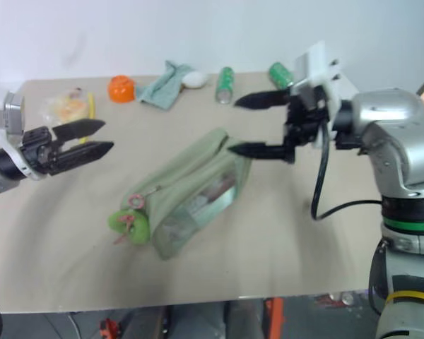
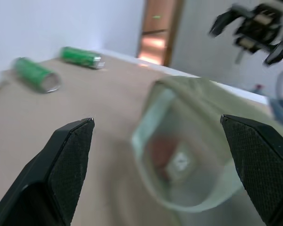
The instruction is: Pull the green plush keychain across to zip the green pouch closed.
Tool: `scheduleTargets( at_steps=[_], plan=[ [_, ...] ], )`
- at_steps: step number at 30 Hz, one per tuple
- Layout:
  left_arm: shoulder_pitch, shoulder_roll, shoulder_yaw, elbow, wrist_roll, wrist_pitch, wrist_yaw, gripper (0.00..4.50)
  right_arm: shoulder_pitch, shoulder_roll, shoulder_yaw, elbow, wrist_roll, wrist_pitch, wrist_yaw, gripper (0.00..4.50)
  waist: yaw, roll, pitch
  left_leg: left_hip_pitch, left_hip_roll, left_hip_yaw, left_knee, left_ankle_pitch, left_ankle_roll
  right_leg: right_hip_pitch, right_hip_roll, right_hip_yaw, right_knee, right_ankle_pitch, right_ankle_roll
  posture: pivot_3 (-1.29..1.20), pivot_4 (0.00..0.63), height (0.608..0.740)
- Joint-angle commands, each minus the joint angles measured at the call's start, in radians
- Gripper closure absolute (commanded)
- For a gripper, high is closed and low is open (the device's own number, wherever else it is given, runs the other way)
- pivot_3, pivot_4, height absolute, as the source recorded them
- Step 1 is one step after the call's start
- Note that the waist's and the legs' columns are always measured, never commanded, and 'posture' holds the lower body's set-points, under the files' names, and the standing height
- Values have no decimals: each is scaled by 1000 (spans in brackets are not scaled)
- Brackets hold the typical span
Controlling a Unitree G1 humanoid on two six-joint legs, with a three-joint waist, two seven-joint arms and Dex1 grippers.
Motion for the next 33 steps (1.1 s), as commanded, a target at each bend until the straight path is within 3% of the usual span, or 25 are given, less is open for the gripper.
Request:
scheduleTargets(
  at_steps=[1, 13, 17, 25, 27, 33],
  plan=[
    [-17, 30, -5, -51, -20, 7, -40, 53, -64, 12, 76, 12, -60, -62, 111, 0, 0, 0, 0, 0, 0, 1, 0, 0, 0, 0, 0, 1, 0, 0, 0, 0, 150, 740],
    [2, 32, -8, -138, -61, 37, -58, 53, -158, 125, 254, 290, -314, -338, 270, 0, -1, 0, 0, 1, 0, 2, 2, 1, -1, -1, 1, 3, 1, 3, 1, 0, 150, 740],
    [7, 19, -14, -149, -62, 34, -39, 0, -171, 155, 272, 367, -369, -412, 272, 1128, -1, 0, 0, 1, 0, 2, 2, 1, -1, -1, 1, 3, 1, 3, 1, 0, 150, 740],
    [33, -7, -11, -140, -57, 20, -10, 0, -156, 124, 306, 374, -353, -437, 280, 3970, 0, 0, 0, 2, 0, 2, 2, 1, -2, 0, 1, 4, 1, 4, 1, 0, 150, 740],
    [31, -18, -1, -118, -60, 18, 0, 0, -151, 107, 323, 367, -345, -436, 280, 4480, -1, 0, 0, 2, 0, 2, 2, 1, -2, 0, 1, 4, 2, 4, 1, 0, 150, 740],
    [25, -37, 20, -79, -75, 11, 24, 0, -161, 120, 316, 414, -406, -457, 244, 4480, -1, 0, 0, 5, 1, 2, 2, 2, -2, 2, 2, 5, 2, 4, 0, 0, 150, 740]
  ],
)
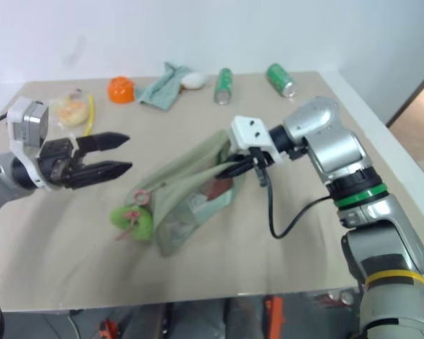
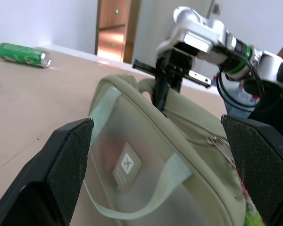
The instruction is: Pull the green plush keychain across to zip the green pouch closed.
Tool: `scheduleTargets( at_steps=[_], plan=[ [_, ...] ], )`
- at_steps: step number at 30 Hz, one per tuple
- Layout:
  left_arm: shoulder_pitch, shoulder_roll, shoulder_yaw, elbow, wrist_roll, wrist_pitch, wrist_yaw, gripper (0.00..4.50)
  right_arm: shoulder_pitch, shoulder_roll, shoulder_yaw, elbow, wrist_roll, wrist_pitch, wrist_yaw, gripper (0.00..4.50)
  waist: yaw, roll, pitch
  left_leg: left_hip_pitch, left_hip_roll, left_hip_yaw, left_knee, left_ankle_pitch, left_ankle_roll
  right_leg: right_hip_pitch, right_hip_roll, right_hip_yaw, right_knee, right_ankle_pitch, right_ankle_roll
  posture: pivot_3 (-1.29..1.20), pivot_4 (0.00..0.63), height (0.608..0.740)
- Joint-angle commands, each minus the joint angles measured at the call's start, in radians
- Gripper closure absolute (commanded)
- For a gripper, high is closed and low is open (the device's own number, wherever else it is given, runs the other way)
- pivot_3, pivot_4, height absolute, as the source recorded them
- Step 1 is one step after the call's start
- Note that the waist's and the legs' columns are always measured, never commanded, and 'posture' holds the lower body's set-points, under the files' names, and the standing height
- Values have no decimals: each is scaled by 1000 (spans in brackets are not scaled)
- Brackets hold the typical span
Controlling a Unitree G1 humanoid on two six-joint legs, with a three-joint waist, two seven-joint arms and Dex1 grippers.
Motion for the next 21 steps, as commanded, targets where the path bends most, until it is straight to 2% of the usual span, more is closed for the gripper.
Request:
scheduleTargets(
  at_steps=[1, 5, 8, 16, 21],
  plan=[
    [-10, 2, 47, 4, -18, -20, 9, 0, -35, 21, -27, 63, -63, -22, -18, 4480, 0, 0, 0, 1, 0, 0, 0, 0, 0, 1, 0, 0, 0, 0, 0, 0, 150, 740],
    [-10, -4, 51, -6, -26, -20, 15, 0, -141, 80, -79, 215, -103, 19, -154, 4480, -1, 0, 0, 2, 0, 1, 0, 2, -2, 1, 0, 2, 0, 1, -4, 0, 150, 740],
    [-6, -6, 58, -15, -33, -18, 20, 0, -215, 111, -127, 238, -86, 147, -223, 4480, 0, 0, 0, 1, 0, 2, 0, 5, -3, 0, 0, 2, 0, 4, -4, 0, 150, 740],
    [5, -9, 74, -26, -40, -20, 38, 0, -123, 41, -137, -10, -82, 251, -171, 4480, 1, 0, 0, -3, 0, 2, -2, 7, -4, -3, 0, 2, 0, 6, 0, 0, 150, 740],
    [12, -9, 84, -31, -46, -22, 49, 0, -112, 39, -137, -75, -95, 338, -207, 4480, -2, 0, 0, -3, 0, 2, -2, 6, -4, -4, 0, 2, 0, 6, 1, 0, 150, 740]
  ],
)
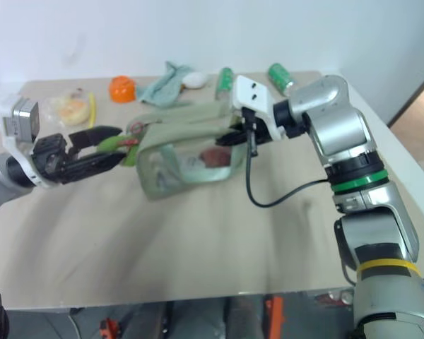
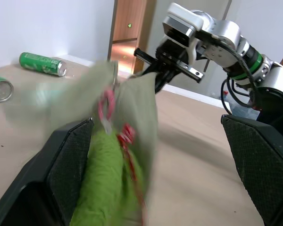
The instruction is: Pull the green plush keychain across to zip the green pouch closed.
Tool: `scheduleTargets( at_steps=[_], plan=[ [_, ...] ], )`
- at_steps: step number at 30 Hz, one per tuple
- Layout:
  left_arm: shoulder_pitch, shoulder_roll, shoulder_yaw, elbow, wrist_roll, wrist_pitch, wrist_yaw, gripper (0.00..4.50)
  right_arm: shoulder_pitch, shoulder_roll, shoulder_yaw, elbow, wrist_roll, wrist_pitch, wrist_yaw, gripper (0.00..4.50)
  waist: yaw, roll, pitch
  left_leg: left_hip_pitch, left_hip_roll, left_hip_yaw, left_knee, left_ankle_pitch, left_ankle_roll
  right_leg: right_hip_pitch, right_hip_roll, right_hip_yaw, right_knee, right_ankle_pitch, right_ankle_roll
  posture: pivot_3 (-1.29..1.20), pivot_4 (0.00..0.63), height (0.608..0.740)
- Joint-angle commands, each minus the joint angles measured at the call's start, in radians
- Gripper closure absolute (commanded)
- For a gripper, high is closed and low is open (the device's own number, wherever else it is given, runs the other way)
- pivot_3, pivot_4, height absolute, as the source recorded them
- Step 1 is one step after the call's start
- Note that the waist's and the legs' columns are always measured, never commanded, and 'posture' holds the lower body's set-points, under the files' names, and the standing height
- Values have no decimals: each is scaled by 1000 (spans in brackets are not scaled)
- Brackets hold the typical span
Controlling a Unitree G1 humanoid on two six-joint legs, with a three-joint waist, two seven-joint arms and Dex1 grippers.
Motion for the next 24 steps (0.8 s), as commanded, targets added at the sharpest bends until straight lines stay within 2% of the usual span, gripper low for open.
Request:
scheduleTargets(
  at_steps=[1, 7, 13, 19, 24],
  plan=[
    [9, 4, 46, -42, -28, -20, 9, 0, -18, -10, -43, -89, 1, 70, -37, 4480, -1, 0, 0, 0, 0, 0, 0, 0, 0, 0, 0, 0, 0, 0, 0, 0, 150, 740],
    [39, 13, 60, -71, -32, -22, 25, 0, -8, -47, -64, -179, 31, 180, -33, 4480, 0, 0, 0, 0, 0, 0, 1, 0, 0, 0, 0, 0, 0, -2, -4, 0, 150, 740],
    [114, 70, 151, -103, -48, -16, 13, 0, -4, -100, -78, -217, 44, 253, -45, 4480, -1, 0, 0, -1, 0, 0, 0, 0, 0, 0, 0, 0, 0, -3, -5, 0, 150, 740],
    [148, 81, 172, -126, -60, -20, 18, 0, -39, -51, -87, -257, 76, 426, -130, 4480, -1, 0, 0, 0, 1, 0, 0, 0, 0, -1, 0, 0, 0, -2, -6, 0, 150, 740],
    [158, 63, 147, -141, -62, -26, 30, 0, -24, -27, -81, -308, 106, 482, -170, 4480, 0, 0, 0, 0, 1, 0, 0, 0, 0, -1, 0, 0, 0, -2, -6, 0, 150, 740]
  ],
)
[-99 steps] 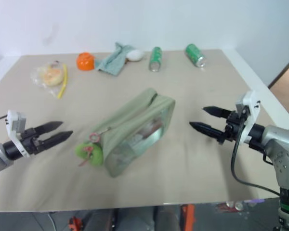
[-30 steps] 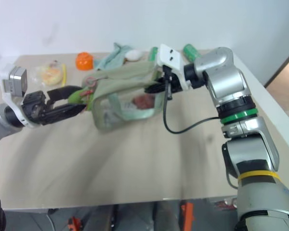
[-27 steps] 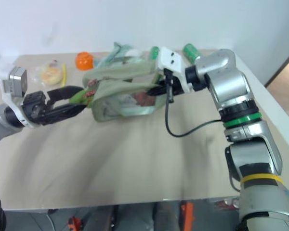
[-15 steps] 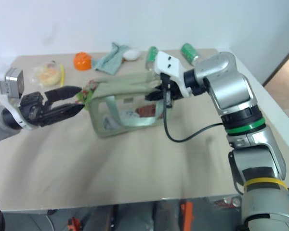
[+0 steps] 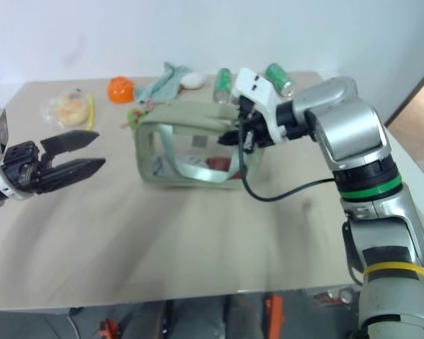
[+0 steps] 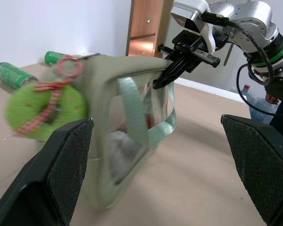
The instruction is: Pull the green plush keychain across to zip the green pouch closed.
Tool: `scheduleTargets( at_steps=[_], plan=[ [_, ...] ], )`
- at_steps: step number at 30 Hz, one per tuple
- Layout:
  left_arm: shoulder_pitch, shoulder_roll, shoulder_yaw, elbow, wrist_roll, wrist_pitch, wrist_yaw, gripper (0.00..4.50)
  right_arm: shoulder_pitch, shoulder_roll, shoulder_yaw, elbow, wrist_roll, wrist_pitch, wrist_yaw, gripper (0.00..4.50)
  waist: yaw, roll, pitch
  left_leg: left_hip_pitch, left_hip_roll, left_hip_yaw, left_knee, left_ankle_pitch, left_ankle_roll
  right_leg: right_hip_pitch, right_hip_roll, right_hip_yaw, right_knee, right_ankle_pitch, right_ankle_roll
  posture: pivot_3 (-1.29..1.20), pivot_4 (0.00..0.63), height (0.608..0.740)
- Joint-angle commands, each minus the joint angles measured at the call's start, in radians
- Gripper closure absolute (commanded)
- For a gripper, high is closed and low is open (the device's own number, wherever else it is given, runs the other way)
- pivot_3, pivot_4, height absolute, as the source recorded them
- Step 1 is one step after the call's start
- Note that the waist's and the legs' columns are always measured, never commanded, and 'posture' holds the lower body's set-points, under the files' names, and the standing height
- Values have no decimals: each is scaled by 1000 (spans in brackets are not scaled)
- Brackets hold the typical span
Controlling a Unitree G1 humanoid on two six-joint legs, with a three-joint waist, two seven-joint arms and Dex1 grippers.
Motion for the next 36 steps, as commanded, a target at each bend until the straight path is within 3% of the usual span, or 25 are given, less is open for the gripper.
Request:
scheduleTargets(
  at_steps=[1, 9, 13, 15, 19, 25, 30, 36],
  plan=[
    [9, -4, 3, -31, -6, -25, 4, 0, -26, 4, -52, -66, 33, 25, -25, 4480, 0, 0, 0, 0, 0, 0, 0, 0, 0, 0, 0, 0, 0, 0, 0, 0, 150, 740],
    [54, 13, 8, 32, 50, -37, -21, 0, 75, 17, -11, -161, 67, 59, -57, 4480, 0, 0, 0, 0, 0, 0, 0, 0, 0, 0, 0, 0, 0, 0, 0, 0, 150, 740],
    [55, 9, 3, 35, 57, -46, -24, 0, 119, 27, -8, -199, 93, 66, -61, 3319, 1, 0, 0, 0, 1, 0, 0, 0, 0, 0, 0, 0, 0, 0, 0, 0, 150, 740],
    [50, 8, 2, 38, 59, -46, -25, 0, 121, 30, -10, -201, 102, 72, -64, 2461, 1, 0, 0, 0, 1, 0, 1, 0, 0, 0, 0, 0, 0, 0, 0, 0, 150, 740],
    [34, 9, 10, 41, 47, -41, -24, 0, 93, 24, -59, -156, 162, 81, -25, 1189, 1, -1, 0, 0, 1, 0, 1, 0, 0, 0, 0, 0, 0, 0, 0, 0, 150, 740],
    [-46, 15, -18, 32, 12, -26, -42, 0, 25, -49, -265, -44, 330, 24, 117, 1189, 5, -1, 0, -1, 1, 0, 1, 0, 0, 0, 0, 0, 0, 0, 0, 0, 150, 740],
    [-152, 9, -71, 47, -6, -17, -38, 0, 84, -128, -280, -25, 300, -65, 142, 1189, 4, -4, 0, 0, 1, 0, 1, 0, 0, 1, 0, 0, -1, 0, 0, 0, 150, 740],
    [-168, 8, -102, 73, 15, -27, -58, 0, 218, -201, -234, -6, 199, -190, 135, 1189, -1, -4, 0, 0, 1, 1, 0, 0, 0, 1, 1, 0, -1, 0, 0, 0, 150, 740]
  ],
)
